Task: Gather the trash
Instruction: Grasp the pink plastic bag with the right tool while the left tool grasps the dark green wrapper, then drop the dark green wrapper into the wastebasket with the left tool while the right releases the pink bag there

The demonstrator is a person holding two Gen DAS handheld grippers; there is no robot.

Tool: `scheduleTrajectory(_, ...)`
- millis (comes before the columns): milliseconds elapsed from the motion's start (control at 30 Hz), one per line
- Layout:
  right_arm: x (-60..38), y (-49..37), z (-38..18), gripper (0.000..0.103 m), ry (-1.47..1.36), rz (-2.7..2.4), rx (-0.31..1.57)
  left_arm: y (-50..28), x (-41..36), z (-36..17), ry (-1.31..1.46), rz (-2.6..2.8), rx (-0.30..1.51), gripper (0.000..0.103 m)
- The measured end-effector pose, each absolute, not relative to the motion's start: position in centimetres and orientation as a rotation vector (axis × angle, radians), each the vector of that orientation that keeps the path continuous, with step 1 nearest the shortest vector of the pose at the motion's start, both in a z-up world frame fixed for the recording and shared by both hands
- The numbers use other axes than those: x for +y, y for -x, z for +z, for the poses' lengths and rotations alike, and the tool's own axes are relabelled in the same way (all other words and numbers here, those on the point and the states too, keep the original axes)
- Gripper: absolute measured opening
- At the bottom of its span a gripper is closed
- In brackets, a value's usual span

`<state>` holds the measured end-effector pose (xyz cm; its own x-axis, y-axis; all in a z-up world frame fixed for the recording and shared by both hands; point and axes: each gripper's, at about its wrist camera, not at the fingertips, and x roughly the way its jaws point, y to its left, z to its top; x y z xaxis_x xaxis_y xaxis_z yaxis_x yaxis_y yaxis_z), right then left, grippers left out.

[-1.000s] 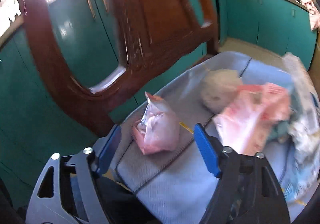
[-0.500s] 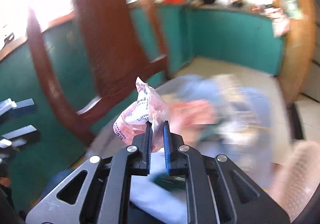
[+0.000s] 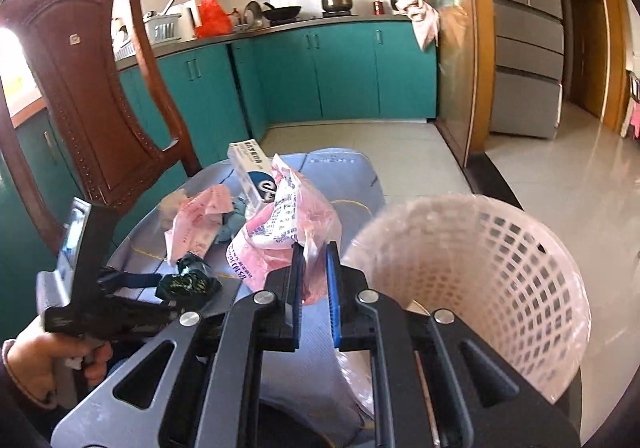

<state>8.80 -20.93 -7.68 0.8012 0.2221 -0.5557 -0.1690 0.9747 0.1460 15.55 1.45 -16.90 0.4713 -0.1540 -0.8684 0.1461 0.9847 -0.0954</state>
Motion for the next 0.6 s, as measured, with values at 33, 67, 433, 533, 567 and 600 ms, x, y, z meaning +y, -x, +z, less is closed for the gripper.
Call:
scheduleTrajectory(33, -21.2, -8.7, -7.8, 0.012, -0.092, 0.202, 0.605, -15.7, 1.6, -17.1, 0.024, -0.194, 1.074, 0.045)
scheduleTrajectory(67, -21.2, -8.6, -7.6, 0.012, -0.091, 0.197, 0.602, -15.5, 1.6, -16.9, 0.025, -0.193, 1.063, 0.044)
scheduleTrajectory(433, -21.6, -6.4, -6.2, 0.012, -0.034, 0.134, 0.538, -9.6, 2.0, -8.1, -0.026, -0.127, 0.688, 0.042)
scheduleTrajectory(533, -21.0, -6.0, -5.4, 0.012, -0.006, 0.124, 0.512, -8.3, 2.1, -5.7, -0.039, -0.087, 0.6, 0.042)
scheduleTrajectory(567, -20.8, -5.9, -5.2, 0.012, 0.006, 0.12, 0.503, -7.9, 2.0, -5.1, -0.046, -0.074, 0.574, 0.042)
scheduleTrajectory(600, -20.6, -5.9, -5.1, 0.012, 0.016, 0.119, 0.5, -7.5, 1.9, -4.5, -0.054, -0.063, 0.551, 0.042)
